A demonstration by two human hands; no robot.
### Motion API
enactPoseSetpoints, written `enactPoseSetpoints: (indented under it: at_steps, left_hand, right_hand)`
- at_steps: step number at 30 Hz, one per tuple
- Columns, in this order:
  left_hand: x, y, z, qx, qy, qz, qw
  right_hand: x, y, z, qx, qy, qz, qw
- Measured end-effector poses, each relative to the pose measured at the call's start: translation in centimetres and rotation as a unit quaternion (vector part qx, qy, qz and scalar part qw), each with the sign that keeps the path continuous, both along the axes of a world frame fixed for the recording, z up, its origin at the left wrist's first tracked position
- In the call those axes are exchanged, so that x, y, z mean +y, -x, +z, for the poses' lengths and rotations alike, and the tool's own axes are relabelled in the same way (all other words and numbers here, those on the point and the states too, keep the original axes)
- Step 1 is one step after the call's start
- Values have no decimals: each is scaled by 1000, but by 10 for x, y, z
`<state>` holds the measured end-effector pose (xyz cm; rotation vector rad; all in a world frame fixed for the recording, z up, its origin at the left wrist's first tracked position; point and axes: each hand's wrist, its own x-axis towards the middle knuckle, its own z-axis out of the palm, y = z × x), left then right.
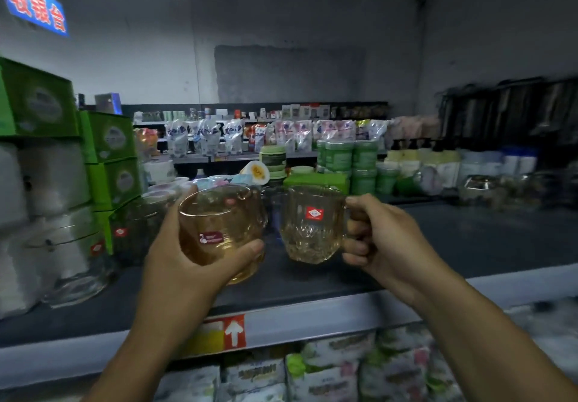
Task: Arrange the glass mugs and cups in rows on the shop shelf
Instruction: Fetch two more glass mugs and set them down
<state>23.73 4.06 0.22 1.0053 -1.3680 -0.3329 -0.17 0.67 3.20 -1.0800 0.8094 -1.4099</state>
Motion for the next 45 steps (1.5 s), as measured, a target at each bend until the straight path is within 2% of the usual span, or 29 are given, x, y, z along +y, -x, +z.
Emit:
enactPoseSetpoints:
  at_steps: [5, 10, 18, 25, 32, 41, 45]
  left_hand:
    - [3, 79, 5, 17, 16, -75, 997]
    - [12, 180, 1, 41, 15, -124, 991]
    - [39, 427, -6, 41, 0, -209, 977]
    - [56, 600, -4, 22, -18, -259, 965]
    - [30, 713, -6, 15, -24, -269, 963]
    - [-60, 805, -18, -14, -22, -175, 984]
    - [-95, 840, -15, -1, -23, -139, 990]
  right_hand:
    - [35, 81, 7, -27, 3, -58, 998]
    - [78, 193, 4, -12, 14, -118, 993]
    - [165, 421, -3, 31, 20, -208, 977]
    - [205, 576, -6, 31, -10, -308, 951]
    - [178, 684, -16, 19, 2, -317, 948]
    - [65, 785, -14, 31, 16, -257, 966]
    - [12, 823, -9, 37, 1, -236, 971]
